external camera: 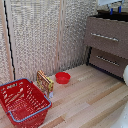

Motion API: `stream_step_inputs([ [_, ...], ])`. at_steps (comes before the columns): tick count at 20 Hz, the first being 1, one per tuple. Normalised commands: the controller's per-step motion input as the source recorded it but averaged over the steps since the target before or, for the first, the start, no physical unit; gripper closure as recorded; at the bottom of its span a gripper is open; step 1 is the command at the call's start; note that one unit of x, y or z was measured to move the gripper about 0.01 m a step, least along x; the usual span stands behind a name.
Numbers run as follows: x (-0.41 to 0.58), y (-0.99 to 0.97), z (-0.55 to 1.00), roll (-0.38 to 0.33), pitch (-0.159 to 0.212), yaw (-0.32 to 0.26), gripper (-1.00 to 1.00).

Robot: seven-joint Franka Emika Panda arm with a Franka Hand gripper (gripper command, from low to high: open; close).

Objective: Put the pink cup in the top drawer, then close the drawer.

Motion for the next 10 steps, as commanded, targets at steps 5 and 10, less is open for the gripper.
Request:
stream_step_inputs([
  [5, 0.014, 0.29, 0.45, -0.032, 0.093, 0.214, -1.00],
  [10, -0.034, 0.23, 0.18, -0.137, 0.051, 0.184, -1.00],
])
